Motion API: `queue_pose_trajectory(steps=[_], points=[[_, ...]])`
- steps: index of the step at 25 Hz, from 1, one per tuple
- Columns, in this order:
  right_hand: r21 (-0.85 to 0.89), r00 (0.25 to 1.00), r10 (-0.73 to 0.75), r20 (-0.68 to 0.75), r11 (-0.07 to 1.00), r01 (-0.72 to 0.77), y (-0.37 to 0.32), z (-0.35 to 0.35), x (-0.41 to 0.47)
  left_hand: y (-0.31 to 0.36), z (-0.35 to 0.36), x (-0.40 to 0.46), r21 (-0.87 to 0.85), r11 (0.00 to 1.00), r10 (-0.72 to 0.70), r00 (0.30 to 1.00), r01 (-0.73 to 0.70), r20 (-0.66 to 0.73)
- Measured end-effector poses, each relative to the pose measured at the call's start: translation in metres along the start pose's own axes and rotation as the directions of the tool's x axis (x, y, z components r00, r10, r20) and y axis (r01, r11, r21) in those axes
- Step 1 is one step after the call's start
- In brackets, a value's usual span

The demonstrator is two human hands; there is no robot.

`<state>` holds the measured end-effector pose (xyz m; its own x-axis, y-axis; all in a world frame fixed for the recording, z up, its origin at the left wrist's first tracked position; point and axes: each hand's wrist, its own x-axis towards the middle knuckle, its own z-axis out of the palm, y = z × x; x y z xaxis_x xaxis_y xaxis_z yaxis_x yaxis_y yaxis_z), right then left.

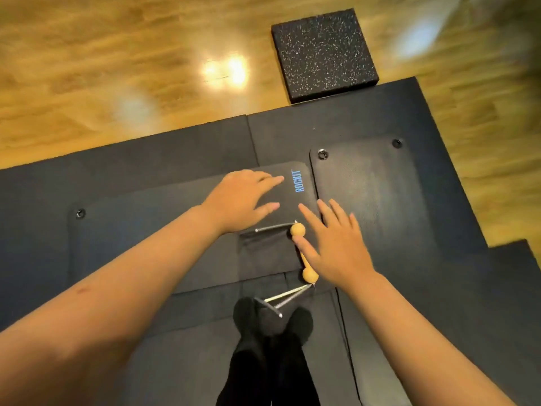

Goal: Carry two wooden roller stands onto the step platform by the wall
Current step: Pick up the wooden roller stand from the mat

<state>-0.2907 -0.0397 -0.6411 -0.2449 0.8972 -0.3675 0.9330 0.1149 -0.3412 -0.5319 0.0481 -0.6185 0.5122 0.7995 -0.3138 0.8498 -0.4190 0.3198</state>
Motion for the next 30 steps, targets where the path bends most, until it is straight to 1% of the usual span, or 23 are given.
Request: queue_pose_trajectory(steps=[1, 2, 3, 5, 7, 8, 11, 13, 15, 17, 18, 22, 25, 26, 27, 30], points=[[0.012, 0.999, 0.033, 0.001, 0.999, -0.033, 0.011, 0.030, 0.010, -0.004, 0.029, 0.020, 0.086, 0.993, 0.072, 0.994, -0.079, 0.078], [0.030, 0.997, 0.072, 0.009, 0.997, -0.073, 0.024, 0.062, 0.018, -0.008, 0.059, 0.040, 0.137, 0.980, 0.125, 0.980, -0.147, 0.153], [0.047, 0.993, 0.114, 0.015, 0.992, -0.114, 0.035, 0.092, 0.025, -0.013, 0.086, 0.057, 0.163, 0.968, 0.159, 0.968, -0.192, 0.196], [0.091, 0.977, 0.215, 0.010, 0.972, -0.215, 0.061, 0.154, 0.033, -0.021, 0.141, 0.089, 0.165, 0.960, 0.191, 0.960, -0.226, 0.203], [0.128, 0.956, 0.290, 0.032, 0.948, -0.292, 0.086, 0.220, 0.034, -0.029, 0.198, 0.113, 0.125, 0.968, 0.186, 0.958, -0.217, 0.218], [0.137, 0.947, 0.318, 0.039, 0.937, -0.320, 0.096, 0.251, 0.033, -0.034, 0.227, 0.122, 0.130, 0.969, 0.172, 0.953, -0.209, 0.248], [0.185, 0.911, 0.403, 0.082, 0.892, -0.411, 0.113, 0.331, 0.030, -0.053, 0.301, 0.141, 0.212, 0.951, 0.133, 0.917, -0.225, 0.375], [0.205, 0.866, 0.475, 0.157, 0.842, -0.499, 0.114, 0.371, 0.028, -0.070, 0.333, 0.152, 0.281, 0.929, 0.096, 0.889, -0.242, 0.448], [0.229, 0.783, 0.557, 0.278, 0.753, -0.617, 0.114, 0.412, 0.025, -0.088, 0.360, 0.166, 0.330, 0.913, 0.054, 0.870, -0.242, 0.489], [0.300, 0.680, 0.612, 0.403, 0.613, -0.730, 0.114, 0.443, 0.024, -0.102, 0.384, 0.180, 0.349, 0.912, 0.007, 0.859, -0.215, 0.512], [0.341, 0.640, 0.626, 0.446, 0.543, -0.768, 0.114, 0.456, 0.024, -0.106, 0.394, 0.186, 0.342, 0.916, 0.001, 0.851, -0.212, 0.525], [0.456, 0.544, 0.652, 0.529, 0.322, -0.830, 0.111, 0.487, 0.031, -0.113, 0.431, 0.200, 0.317, 0.912, 0.028, 0.813, -0.259, 0.582], [0.535, 0.438, 0.661, 0.610, 0.064, -0.842, 0.111, 0.504, 0.037, -0.115, 0.457, 0.208, 0.287, 0.922, 0.025, 0.778, -0.261, 0.628], [0.548, 0.418, 0.654, 0.631, 0.006, -0.836, 0.110, 0.510, 0.038, -0.116, 0.464, 0.209, 0.281, 0.924, 0.023, 0.774, -0.258, 0.633], [0.553, 0.409, 0.646, 0.645, -0.024, -0.833, 0.108, 0.516, 0.039, -0.118, 0.471, 0.211, 0.276, 0.926, 0.027, 0.774, -0.257, 0.632], [0.544, 0.387, 0.635, 0.669, -0.063, -0.837, 0.102, 0.528, 0.041, -0.120, 0.485, 0.212, 0.279, 0.926, 0.038, 0.797, -0.255, 0.603]])
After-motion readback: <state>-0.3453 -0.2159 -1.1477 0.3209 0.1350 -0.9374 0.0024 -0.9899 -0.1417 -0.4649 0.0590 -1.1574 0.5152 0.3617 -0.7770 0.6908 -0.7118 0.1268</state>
